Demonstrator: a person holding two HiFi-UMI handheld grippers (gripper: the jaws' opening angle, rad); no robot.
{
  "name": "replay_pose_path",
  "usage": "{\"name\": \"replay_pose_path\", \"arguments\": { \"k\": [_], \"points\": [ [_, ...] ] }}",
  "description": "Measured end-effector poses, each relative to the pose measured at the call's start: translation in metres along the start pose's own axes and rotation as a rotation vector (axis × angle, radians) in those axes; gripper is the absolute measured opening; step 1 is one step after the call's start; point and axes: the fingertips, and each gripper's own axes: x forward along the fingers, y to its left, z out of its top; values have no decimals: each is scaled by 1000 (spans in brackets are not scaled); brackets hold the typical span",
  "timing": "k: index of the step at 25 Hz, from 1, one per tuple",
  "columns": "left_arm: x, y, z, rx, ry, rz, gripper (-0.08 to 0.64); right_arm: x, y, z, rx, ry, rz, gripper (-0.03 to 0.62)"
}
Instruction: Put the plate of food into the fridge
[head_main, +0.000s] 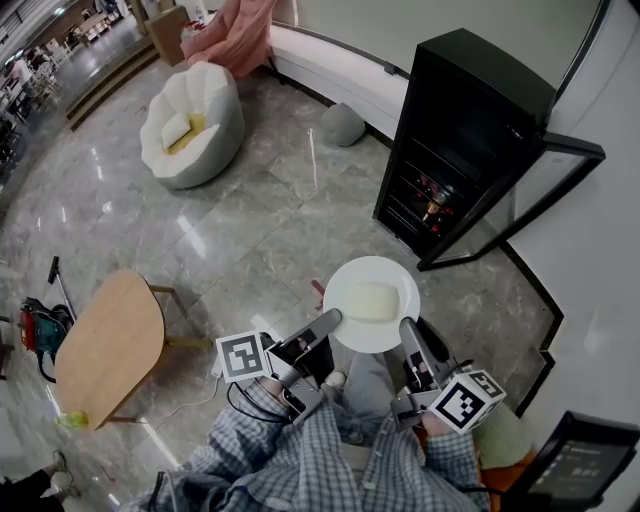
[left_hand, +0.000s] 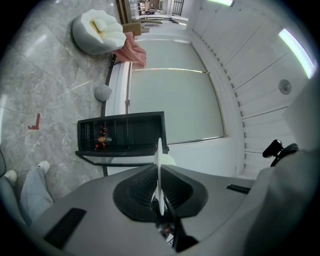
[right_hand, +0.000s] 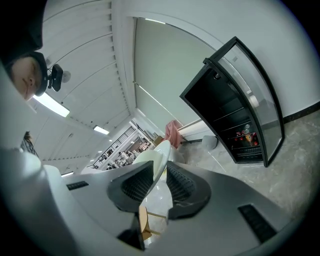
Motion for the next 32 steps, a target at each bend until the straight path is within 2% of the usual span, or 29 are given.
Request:
{"name": "replay_pose_path", "arguments": {
  "k": [5, 10, 32],
  "points": [
    [3, -3, 11, 3, -8, -9, 20, 10, 3, 6, -12, 16, 4, 89],
    [47, 13, 25, -4, -27, -1, 20, 32, -32, 34, -5, 34, 14, 89],
    [165, 11, 77, -2, -129, -8, 20, 101, -95, 141, -31, 108, 74, 89]
  ]
}}
